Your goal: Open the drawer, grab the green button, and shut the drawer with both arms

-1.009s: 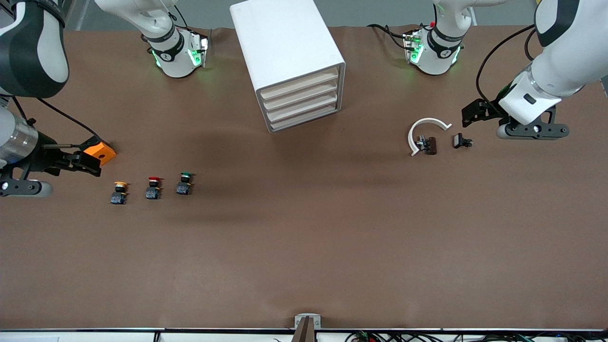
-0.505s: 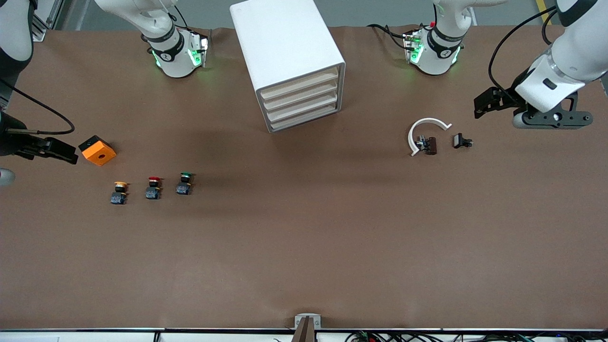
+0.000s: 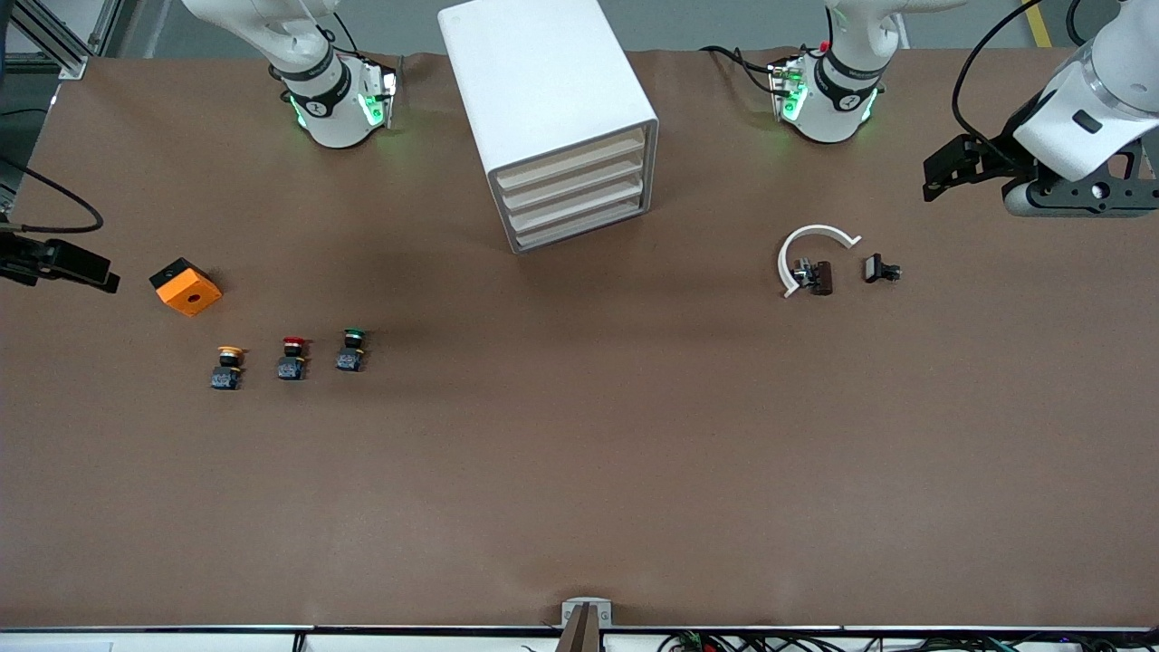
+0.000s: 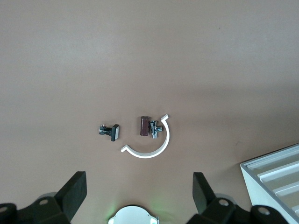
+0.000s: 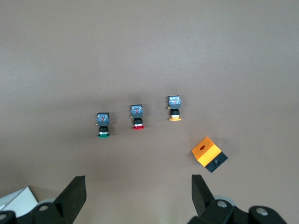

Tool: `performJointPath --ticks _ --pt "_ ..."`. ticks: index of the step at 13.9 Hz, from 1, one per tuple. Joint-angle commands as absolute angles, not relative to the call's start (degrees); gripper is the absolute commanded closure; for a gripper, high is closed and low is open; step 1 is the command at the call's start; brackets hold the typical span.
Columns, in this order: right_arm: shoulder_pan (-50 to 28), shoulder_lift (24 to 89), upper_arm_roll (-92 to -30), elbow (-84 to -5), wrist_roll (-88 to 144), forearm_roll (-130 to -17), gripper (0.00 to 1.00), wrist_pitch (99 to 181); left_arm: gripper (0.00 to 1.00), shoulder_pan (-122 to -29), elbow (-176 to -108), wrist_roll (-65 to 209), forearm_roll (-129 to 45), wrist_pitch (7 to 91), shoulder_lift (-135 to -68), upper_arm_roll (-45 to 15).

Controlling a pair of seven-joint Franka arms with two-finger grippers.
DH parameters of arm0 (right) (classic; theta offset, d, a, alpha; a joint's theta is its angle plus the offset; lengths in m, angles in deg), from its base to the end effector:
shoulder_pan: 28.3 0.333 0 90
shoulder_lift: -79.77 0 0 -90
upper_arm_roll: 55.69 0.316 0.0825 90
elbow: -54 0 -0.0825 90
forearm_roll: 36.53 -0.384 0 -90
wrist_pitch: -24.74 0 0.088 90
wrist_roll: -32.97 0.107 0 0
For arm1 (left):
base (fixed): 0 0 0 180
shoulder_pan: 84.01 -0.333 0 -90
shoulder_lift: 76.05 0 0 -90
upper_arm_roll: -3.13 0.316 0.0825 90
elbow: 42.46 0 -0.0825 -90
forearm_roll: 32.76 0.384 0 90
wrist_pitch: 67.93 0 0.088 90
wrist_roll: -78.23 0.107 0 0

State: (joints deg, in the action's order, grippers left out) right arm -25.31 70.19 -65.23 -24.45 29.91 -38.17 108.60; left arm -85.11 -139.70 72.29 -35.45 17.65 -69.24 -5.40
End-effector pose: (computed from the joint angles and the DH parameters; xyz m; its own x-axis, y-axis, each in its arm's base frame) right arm 0.5917 -0.0554 0.6146 0.9959 -0.0572 -0.0703 -0.0577 -0.9983 -0.0048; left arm 0.5025 -0.0755 0.6214 0.9957 -0.0266 -0.0884 -0.0249 -0.9995 0.0203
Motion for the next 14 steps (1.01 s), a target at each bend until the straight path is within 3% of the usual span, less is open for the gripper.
performJointPath --ticks 1,7,14 --pt "-26.7 73.1 -64.3 -26.5 27.2 -39.6 0.0 108.0 0.0 -85.1 -138.2 72.3 -34.5 16.0 -69.2 -5.1" --pt "-25.9 77.8 -63.8 -27.2 32.5 -38.8 0.0 104.7 0.0 -85.0 -138.0 73.0 -34.5 15.2 -69.0 -5.2" --pt "-28.1 89.3 -60.0 -38.7 32.9 -38.7 0.0 105.2 0.0 -85.0 -138.1 72.5 -34.5 15.2 -69.1 -5.2"
